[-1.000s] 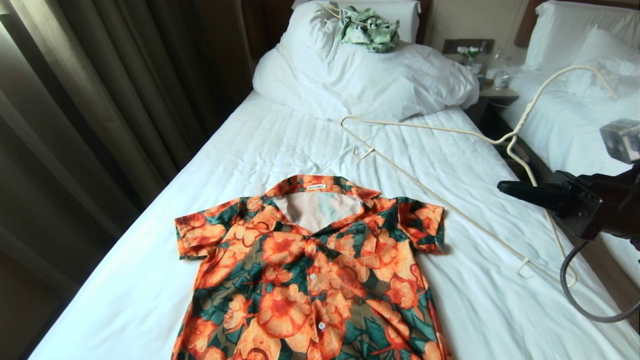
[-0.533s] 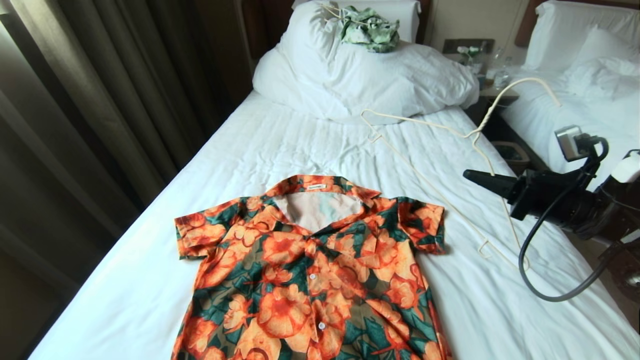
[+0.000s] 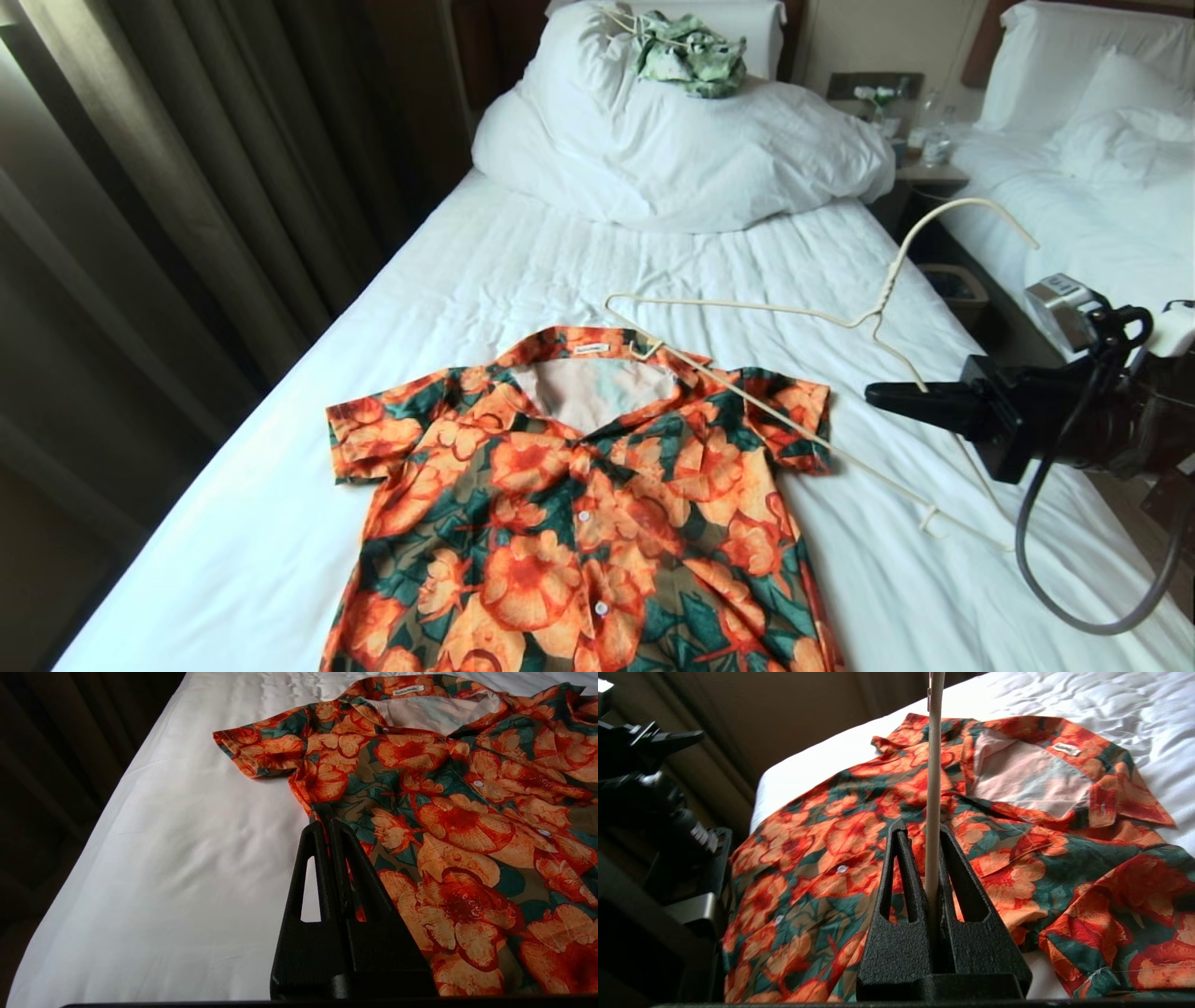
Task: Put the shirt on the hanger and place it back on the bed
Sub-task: Lift the shirt and hanger
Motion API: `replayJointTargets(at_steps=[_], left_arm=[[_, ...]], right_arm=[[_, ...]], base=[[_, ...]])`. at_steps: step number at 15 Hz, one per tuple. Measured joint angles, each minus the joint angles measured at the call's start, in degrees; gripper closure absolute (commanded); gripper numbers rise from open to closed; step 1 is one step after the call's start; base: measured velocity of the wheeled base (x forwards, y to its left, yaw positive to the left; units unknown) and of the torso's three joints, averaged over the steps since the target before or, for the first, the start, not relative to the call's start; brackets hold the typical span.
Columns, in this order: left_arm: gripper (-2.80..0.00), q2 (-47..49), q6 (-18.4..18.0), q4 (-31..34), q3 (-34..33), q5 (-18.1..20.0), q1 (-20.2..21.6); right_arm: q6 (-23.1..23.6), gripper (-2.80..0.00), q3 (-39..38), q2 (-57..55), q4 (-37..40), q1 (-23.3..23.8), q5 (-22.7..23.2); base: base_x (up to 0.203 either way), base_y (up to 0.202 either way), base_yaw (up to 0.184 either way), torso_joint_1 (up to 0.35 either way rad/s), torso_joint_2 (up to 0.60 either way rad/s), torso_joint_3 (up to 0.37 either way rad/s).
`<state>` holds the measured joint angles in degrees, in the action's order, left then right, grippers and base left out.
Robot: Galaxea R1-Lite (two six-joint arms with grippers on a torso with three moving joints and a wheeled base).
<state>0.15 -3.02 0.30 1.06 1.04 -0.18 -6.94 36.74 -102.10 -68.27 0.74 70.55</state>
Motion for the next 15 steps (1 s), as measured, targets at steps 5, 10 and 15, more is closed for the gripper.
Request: replayJointTargets(at_steps=[5,10,15], left_arm=[[0.00,11.0,2.7,-0.2,5.7,8.1,-0.3],[0.00,36.2,3.3,-1.4,14.2,21.4,-3.1],[0.00,65.9,9.0,-15.3,25.8,29.0,-8.9]], right_arm=[[-0.1,0.00,0.7,0.3,-0.5,11.7,16.5],[-1.1,0.00,2.1,-0.9,-0.9,16.2,16.6],[-3.1,0.00,4.4,-2.9,-0.8,18.4,16.6]], base=[[0.000,0.000,0.000,0.000,0.00,0.000],[0.000,0.000,0.000,0.000,0.00,0.000],[0.000,0.000,0.000,0.000,0.00,0.000]])
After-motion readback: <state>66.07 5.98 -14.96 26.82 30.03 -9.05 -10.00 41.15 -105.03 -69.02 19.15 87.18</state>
